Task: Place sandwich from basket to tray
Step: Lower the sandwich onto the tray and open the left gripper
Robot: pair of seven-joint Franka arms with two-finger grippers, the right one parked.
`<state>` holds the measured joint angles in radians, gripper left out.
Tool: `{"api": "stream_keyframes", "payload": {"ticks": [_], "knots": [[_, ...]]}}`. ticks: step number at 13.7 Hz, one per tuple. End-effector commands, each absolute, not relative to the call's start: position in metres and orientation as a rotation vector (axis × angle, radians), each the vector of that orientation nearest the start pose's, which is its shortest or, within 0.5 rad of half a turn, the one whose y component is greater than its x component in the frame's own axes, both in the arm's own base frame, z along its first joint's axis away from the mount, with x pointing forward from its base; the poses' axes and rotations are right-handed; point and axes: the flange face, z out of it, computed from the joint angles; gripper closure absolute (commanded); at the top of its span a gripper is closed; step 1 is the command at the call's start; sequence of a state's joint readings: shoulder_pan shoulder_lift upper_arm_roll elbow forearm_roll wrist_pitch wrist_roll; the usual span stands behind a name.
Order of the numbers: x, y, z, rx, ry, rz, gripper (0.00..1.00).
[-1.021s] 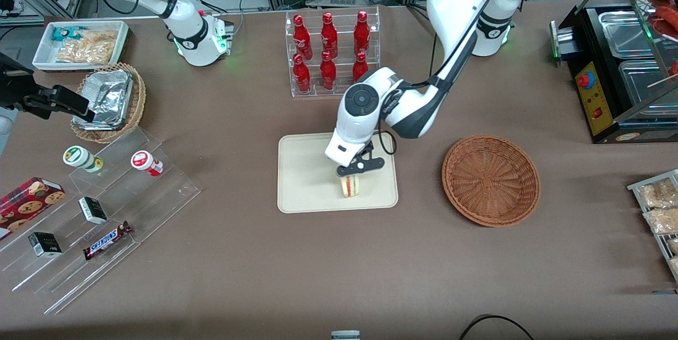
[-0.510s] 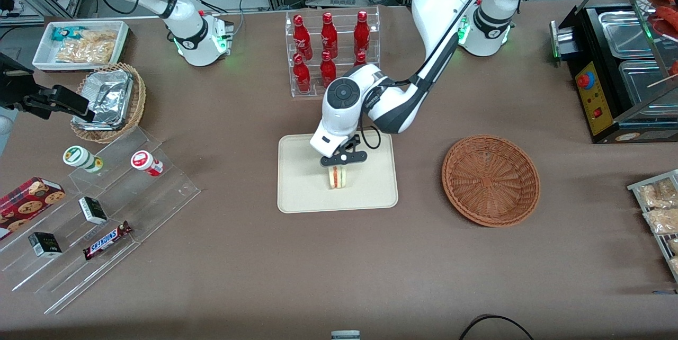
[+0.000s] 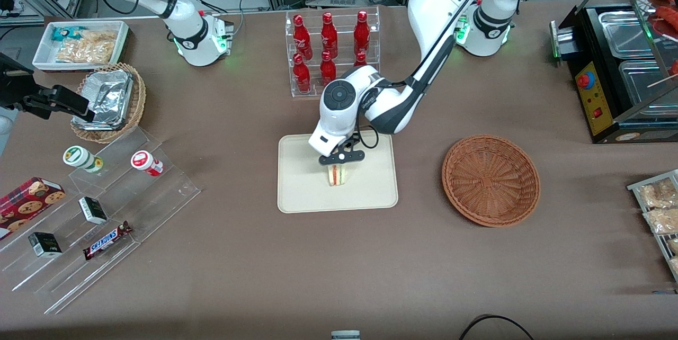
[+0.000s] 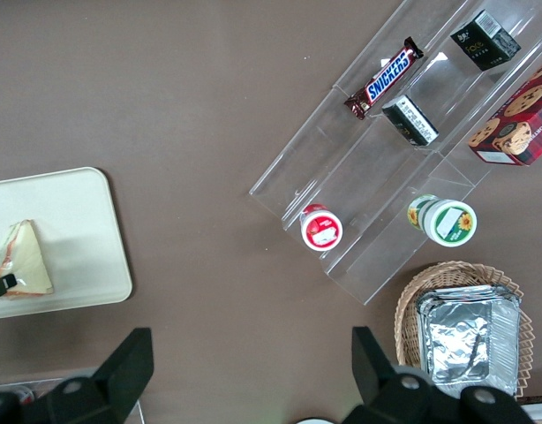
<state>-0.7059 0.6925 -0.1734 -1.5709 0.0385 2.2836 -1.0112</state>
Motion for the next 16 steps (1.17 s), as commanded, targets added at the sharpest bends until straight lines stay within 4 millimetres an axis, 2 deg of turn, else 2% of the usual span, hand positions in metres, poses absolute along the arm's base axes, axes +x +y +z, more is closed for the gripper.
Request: {"api": "stream_keyframes", "payload": {"ticks": [1, 3, 5, 7, 10, 11, 12, 14, 16], "knots": [[0.468, -0.526, 0.284, -3.180, -0.253, 0.050, 0.00], [0.482, -0.504, 0.337, -3.165, -0.336, 0.037, 0.00], [0.496, -0.470, 0.393, -3.142, -0.440, 0.031, 0.00], [0.503, -0.436, 0.437, -3.106, -0.504, 0.039, 0.00], [0.519, -0.364, 0.501, -3.051, -0.615, 0.029, 0.00], [0.525, -0.339, 0.516, -3.024, -0.666, 0.031, 0.00], [0.522, -0.320, 0.533, -2.997, -0.672, 0.034, 0.00], [0.521, -0.255, 0.566, -2.948, -0.619, 0.102, 0.00], [0.516, -0.201, 0.594, -2.956, -0.510, 0.155, 0.00]]}}
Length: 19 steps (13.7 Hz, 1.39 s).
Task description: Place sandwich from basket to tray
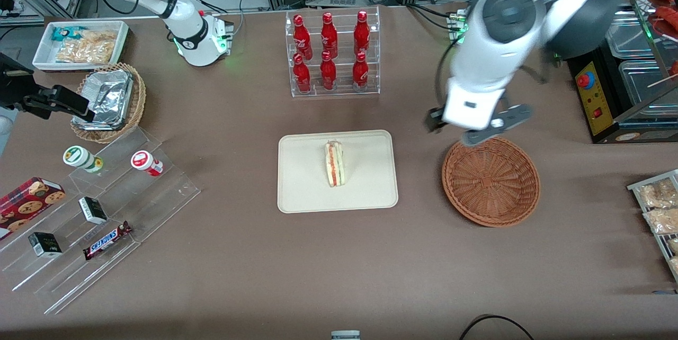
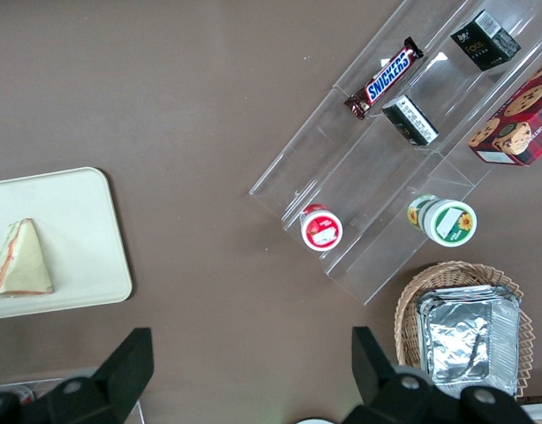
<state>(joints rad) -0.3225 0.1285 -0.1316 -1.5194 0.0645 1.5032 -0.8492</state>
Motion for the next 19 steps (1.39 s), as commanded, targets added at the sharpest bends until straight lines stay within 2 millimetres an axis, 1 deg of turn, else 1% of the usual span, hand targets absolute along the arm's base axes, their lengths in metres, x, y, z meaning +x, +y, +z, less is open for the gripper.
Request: {"api": "stream_keyframes", "payload": {"ticks": [1, 3, 5, 6, 8, 9, 10, 11, 13, 14, 16, 18, 19], "knots": [[0.515, -0.177, 0.604, -2.958, -0.490, 0.171, 0.00], [0.511, -0.129, 0.623, -2.989, -0.382, 0.209, 0.00], [0.505, -0.094, 0.633, -3.011, -0.259, 0.261, 0.00], [0.503, -0.079, 0.635, -3.017, -0.200, 0.291, 0.00], [0.489, -0.061, 0.642, -3.028, -0.074, 0.329, 0.00], [0.483, -0.046, 0.648, -3.036, -0.036, 0.322, 0.00], [0.480, -0.040, 0.651, -3.050, 0.013, 0.328, 0.00], [0.478, -0.041, 0.653, -3.061, 0.028, 0.333, 0.00], [0.484, -0.039, 0.658, -3.068, 0.015, 0.315, 0.00], [0.491, -0.041, 0.653, -3.067, 0.018, 0.326, 0.00], [0.493, -0.041, 0.651, -3.060, 0.048, 0.311, 0.00], [0.503, -0.039, 0.657, -3.088, 0.102, 0.198, 0.00], [0.504, -0.038, 0.657, -3.088, 0.116, 0.189, 0.00]]}}
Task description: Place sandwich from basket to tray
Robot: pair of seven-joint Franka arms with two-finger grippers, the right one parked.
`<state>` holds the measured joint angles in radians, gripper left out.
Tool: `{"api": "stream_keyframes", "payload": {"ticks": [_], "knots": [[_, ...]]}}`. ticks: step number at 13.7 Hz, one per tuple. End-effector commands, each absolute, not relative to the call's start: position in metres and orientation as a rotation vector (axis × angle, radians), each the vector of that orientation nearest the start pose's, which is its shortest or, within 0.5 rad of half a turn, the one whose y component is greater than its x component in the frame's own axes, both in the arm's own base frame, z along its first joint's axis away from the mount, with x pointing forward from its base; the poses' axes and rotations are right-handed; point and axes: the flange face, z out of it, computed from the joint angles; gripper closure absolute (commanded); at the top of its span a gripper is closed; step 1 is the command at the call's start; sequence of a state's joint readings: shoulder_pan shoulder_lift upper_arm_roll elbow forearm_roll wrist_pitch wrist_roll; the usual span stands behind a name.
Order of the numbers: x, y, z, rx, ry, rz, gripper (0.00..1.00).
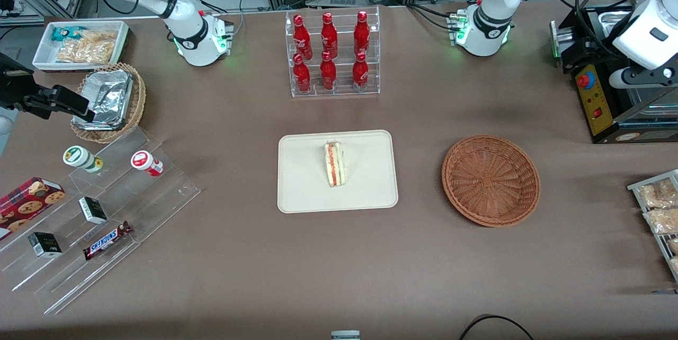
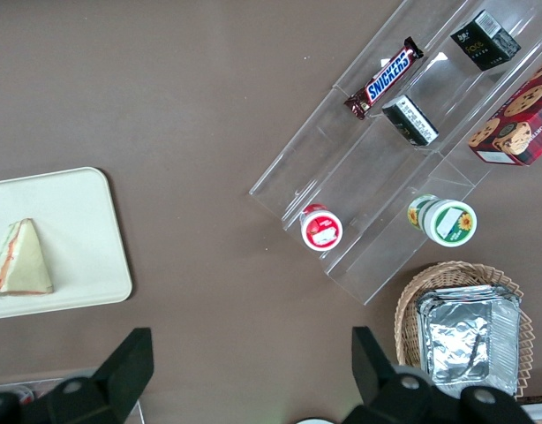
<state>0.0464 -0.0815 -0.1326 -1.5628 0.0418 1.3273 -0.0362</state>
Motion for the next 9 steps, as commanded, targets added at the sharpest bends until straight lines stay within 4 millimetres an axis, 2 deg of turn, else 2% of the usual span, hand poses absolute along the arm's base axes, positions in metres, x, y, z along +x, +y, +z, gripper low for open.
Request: {"api": "stream_keyframes", "payload": {"ticks": [1, 7, 9], "knots": [[0.505, -0.033, 0.656, -3.092, 0.106, 0.180, 0.00], [0.527, -0.024, 0.657, -3.144, 0.057, 0.116, 0.00], [0.527, -0.022, 0.657, -3.142, 0.052, 0.114, 0.00]]}}
